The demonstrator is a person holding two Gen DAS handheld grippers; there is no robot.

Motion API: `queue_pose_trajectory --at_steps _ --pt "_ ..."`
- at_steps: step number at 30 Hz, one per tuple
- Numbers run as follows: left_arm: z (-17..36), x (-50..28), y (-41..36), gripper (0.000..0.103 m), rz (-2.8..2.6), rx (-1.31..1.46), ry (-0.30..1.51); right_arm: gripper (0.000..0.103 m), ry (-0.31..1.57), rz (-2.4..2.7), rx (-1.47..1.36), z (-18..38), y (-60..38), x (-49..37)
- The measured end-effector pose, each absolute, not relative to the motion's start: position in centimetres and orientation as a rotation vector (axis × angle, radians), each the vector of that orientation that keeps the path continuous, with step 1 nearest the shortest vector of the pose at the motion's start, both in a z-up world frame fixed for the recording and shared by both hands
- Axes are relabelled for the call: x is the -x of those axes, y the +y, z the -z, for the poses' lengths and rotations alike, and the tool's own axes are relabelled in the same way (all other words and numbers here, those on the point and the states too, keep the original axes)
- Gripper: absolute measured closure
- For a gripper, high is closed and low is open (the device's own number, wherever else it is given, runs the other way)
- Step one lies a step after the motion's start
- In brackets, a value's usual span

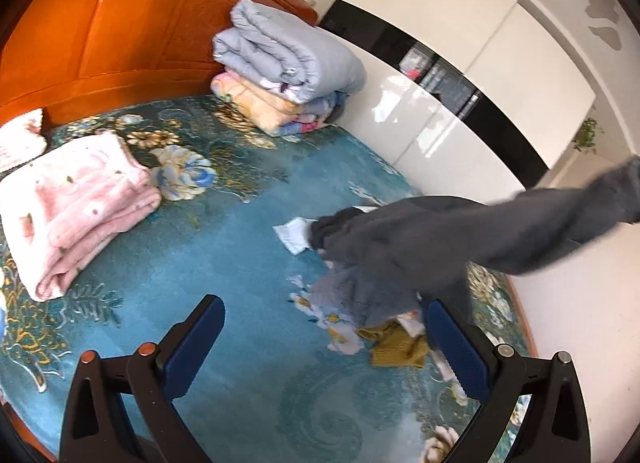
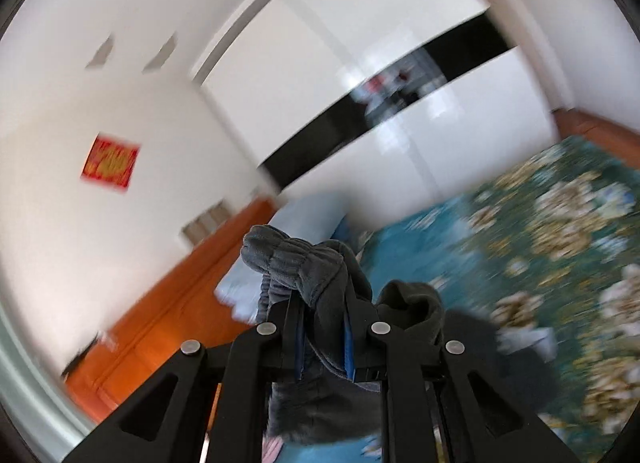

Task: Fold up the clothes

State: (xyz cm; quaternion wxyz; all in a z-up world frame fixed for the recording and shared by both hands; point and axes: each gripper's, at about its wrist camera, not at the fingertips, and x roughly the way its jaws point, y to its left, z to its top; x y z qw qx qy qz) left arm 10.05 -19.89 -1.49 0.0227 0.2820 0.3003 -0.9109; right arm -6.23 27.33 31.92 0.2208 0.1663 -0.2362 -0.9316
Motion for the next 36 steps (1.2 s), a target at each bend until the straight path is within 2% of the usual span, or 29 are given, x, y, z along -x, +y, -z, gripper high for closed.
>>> queue_pose_trajectory --at_steps 4,8,14,24,29,32,36 --pt "1.3 -9.4 -17.6 0.000 2.878 -0.930 0.926 0.088 -0.630 2.780 -0.333 -37.2 33.5 2.2" --pt "1.1 -9.5 -16.3 0.000 2.913 -0.959 0.897 0.088 -0.428 2.915 -0.259 -39.6 32.2 -1.3" --pt "0.6 -11.3 -18.6 0.000 2.879 -0.905 0.927 0.087 -0.298 2.869 -0.423 -37.0 25.7 1.2" --pt "1.0 -14.0 -22.9 0.000 2.765 -0.875 0.911 0.087 -0.233 2.654 -0.807 -22.9 16.1 7.5" --pt "0.9 -13.0 -22.4 0.000 2.762 -0.902 0.676 0.087 -0.122 2.468 -1.102 -11.0 13.8 6.4" --pt "-0.5 -12.8 -22.5 0.000 2.760 -0.825 0.539 0.087 -0.078 2.293 -1.247 -3.0 11.9 3.6" --pt "-0.5 -11.9 -23.3 0.000 2.812 -0.912 0.735 0.087 -0.102 2.108 -1.418 5.4 8.6 -0.4"
